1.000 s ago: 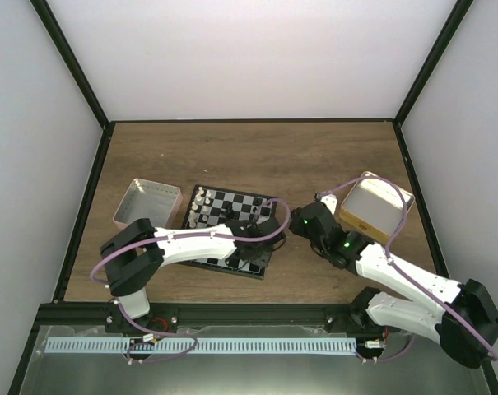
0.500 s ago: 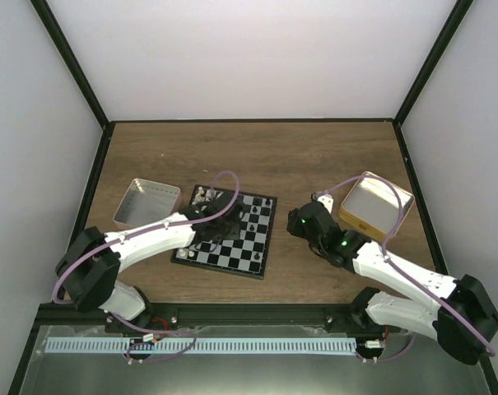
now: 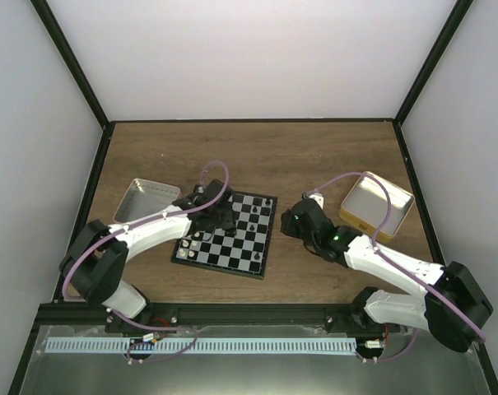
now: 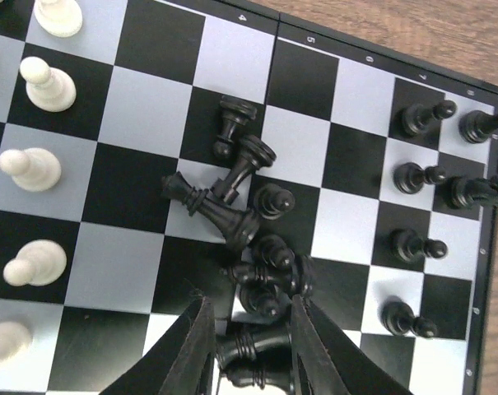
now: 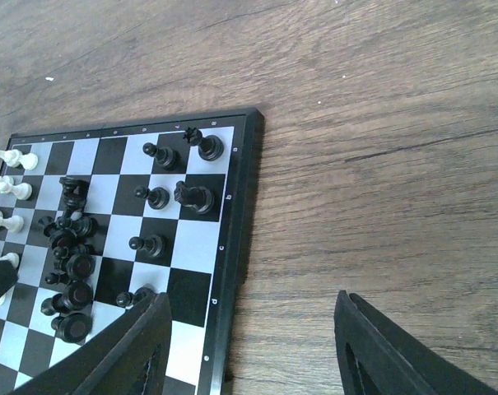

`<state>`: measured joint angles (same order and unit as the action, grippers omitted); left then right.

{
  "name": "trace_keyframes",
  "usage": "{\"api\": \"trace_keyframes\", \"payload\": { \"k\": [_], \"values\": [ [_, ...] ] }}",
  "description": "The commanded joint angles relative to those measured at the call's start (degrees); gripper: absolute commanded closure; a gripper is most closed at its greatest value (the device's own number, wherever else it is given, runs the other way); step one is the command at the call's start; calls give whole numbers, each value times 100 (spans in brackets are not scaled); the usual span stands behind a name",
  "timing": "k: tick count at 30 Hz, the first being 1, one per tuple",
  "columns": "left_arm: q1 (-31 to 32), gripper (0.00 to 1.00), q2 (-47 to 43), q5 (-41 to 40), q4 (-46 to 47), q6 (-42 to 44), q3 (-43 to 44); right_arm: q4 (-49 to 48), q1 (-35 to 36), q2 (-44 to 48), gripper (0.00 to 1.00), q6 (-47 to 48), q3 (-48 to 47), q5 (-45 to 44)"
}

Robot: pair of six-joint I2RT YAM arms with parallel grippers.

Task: Set up the chess pieces on the board
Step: Pick up the chess piece from the chessboard.

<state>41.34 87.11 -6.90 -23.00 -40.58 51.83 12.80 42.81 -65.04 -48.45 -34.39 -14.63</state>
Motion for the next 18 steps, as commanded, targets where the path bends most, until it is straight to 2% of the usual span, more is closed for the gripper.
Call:
{"api": "trace_keyframes", "payload": {
  "k": [1, 12, 18],
  "values": [
    [-77, 73, 312, 53, 143, 311, 242, -102, -44, 0, 44, 90, -199, 44],
    [-84, 74, 792, 142, 24, 550, 465, -102, -44, -13, 45, 110, -165, 48],
    [-84, 80, 935, 110, -70, 590, 545, -102, -44, -6, 45, 116, -170, 40]
  ]
}}
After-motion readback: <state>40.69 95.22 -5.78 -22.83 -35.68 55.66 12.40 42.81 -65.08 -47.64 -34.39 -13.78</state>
